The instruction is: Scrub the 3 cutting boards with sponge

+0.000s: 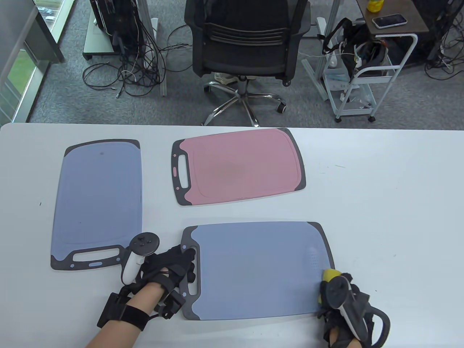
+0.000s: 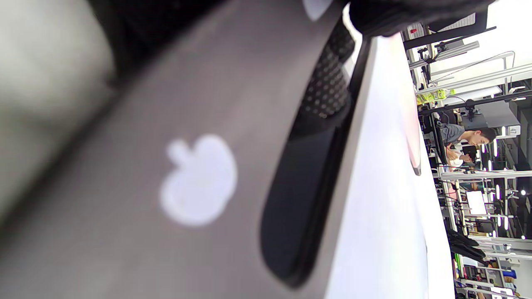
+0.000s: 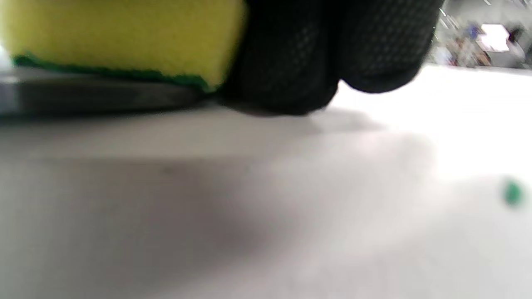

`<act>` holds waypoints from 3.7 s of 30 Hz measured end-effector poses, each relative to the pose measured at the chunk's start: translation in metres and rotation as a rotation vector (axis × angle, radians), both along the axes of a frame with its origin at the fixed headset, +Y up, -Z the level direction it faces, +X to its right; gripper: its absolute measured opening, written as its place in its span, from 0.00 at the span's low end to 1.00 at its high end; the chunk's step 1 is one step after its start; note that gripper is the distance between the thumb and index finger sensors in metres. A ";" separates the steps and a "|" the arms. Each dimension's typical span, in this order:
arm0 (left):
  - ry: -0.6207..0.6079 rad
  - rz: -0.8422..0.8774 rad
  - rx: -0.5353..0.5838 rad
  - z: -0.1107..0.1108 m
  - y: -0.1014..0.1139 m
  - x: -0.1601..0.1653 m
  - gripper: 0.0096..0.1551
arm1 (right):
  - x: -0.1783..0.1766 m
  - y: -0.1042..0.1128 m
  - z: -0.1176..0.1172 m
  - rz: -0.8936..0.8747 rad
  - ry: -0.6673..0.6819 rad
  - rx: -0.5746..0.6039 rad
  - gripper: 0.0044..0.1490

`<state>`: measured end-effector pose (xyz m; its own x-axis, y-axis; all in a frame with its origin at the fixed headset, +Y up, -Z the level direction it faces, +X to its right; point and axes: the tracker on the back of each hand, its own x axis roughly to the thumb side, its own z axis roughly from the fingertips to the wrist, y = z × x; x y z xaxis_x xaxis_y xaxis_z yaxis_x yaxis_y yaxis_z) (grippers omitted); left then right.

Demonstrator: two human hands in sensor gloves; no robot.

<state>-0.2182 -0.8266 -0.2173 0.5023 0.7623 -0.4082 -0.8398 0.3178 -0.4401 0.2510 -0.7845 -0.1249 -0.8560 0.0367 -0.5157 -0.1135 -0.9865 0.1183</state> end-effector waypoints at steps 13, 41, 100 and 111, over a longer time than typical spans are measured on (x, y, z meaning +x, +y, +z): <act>-0.008 0.014 -0.001 0.000 0.000 -0.001 0.30 | -0.257 0.024 0.010 0.127 0.992 0.073 0.49; -0.004 0.021 -0.007 0.000 0.001 -0.001 0.30 | -0.279 0.023 0.028 0.080 1.052 0.077 0.50; -0.041 0.410 0.340 -0.020 0.059 -0.036 0.30 | 0.056 0.004 0.020 -0.114 0.168 0.095 0.50; -0.534 -0.303 1.062 0.028 0.131 -0.039 0.22 | 0.070 0.003 0.025 -0.324 0.071 0.233 0.50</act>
